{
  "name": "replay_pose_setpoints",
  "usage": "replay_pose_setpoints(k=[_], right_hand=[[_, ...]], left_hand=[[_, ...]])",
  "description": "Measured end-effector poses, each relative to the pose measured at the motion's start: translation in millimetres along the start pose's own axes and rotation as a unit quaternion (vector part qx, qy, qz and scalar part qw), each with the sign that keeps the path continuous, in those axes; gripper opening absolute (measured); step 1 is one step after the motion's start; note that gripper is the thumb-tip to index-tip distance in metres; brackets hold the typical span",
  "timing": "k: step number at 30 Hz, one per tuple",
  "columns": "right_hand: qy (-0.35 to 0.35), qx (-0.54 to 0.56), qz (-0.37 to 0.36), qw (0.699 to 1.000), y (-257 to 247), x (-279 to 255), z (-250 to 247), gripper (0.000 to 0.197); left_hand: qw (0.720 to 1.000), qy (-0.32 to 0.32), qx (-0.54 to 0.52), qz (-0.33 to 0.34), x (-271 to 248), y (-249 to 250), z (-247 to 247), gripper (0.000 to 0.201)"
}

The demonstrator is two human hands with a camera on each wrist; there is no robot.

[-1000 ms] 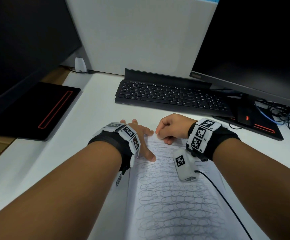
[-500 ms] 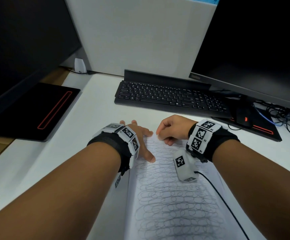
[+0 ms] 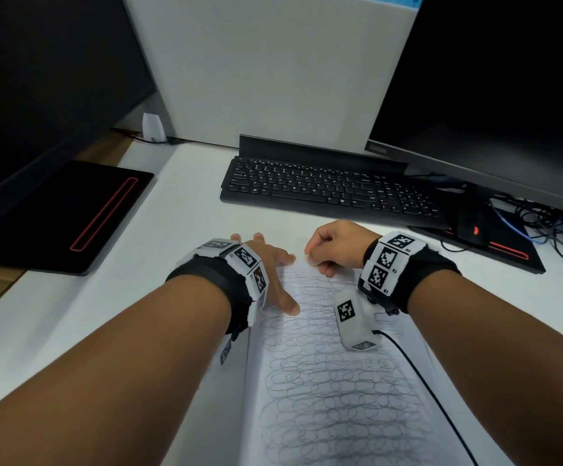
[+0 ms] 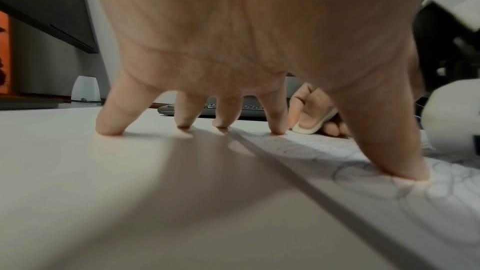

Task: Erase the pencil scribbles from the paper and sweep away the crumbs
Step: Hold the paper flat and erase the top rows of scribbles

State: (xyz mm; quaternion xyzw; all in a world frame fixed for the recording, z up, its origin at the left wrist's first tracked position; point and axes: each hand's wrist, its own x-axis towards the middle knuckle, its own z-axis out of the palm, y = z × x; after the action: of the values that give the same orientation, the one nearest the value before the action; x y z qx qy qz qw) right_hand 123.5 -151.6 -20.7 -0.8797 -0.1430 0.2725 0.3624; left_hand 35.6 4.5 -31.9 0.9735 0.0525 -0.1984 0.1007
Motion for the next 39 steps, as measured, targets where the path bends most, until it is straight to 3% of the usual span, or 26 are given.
replay_pose_setpoints(k=[5, 9, 12, 16, 20, 23, 27, 31, 34, 39], right_hand=[[-0.056, -0.024, 0.004, 0.998, -0.9, -0.8, -0.1, 0.007], [-0.002, -0.014, 0.002, 1.0, 1.7, 1.7, -2.9, 0.005], [-0.045, -0.02, 0.006, 0.999, 0.6, 0.1, -1.3, 0.006], [-0.002, -0.012, 0.001, 1.0, 1.3, 0.6, -2.2, 0.005], [-0.045, -0.014, 0.008, 0.999, -1.0, -1.3, -0.1, 0.006], [0.002, -0.004, 0.0, 1.0, 0.4, 0.2, -1.4, 0.006], [-0.04, -0.007, 0.006, 0.999, -0.4, -1.8, -0.5, 0.006], [-0.004, 0.006, 0.004, 1.0, 0.9, -0.8, -2.3, 0.006], [-0.035, 0.005, 0.008, 0.999, -0.4, -2.5, -0.5, 0.007], [-0.005, 0.005, 0.005, 1.0, 1.5, 0.1, -2.6, 0.006]], left_hand=[[1.0, -0.004, 0.001, -0.001, -1.7, 1.8, -2.3, 0.094], [1.0, -0.001, -0.002, 0.002, -2.4, 1.9, -2.1, 0.094], [1.0, 0.002, -0.006, 0.004, -3.0, 1.5, -2.6, 0.093], [1.0, 0.003, -0.001, 0.004, -2.0, 0.9, -1.3, 0.094], [1.0, -0.004, 0.001, 0.002, -0.7, -0.3, -1.3, 0.096], [1.0, 0.007, 0.001, 0.007, -1.2, 0.0, -0.4, 0.094], [1.0, -0.002, -0.002, 0.002, -0.2, -0.8, -0.9, 0.096], [1.0, 0.004, 0.001, 0.006, -0.2, -0.8, -0.5, 0.095], [1.0, -0.003, 0.002, 0.001, 0.0, -1.3, -0.4, 0.096], [1.0, -0.002, 0.002, 0.003, 1.0, -1.3, -0.1, 0.096]])
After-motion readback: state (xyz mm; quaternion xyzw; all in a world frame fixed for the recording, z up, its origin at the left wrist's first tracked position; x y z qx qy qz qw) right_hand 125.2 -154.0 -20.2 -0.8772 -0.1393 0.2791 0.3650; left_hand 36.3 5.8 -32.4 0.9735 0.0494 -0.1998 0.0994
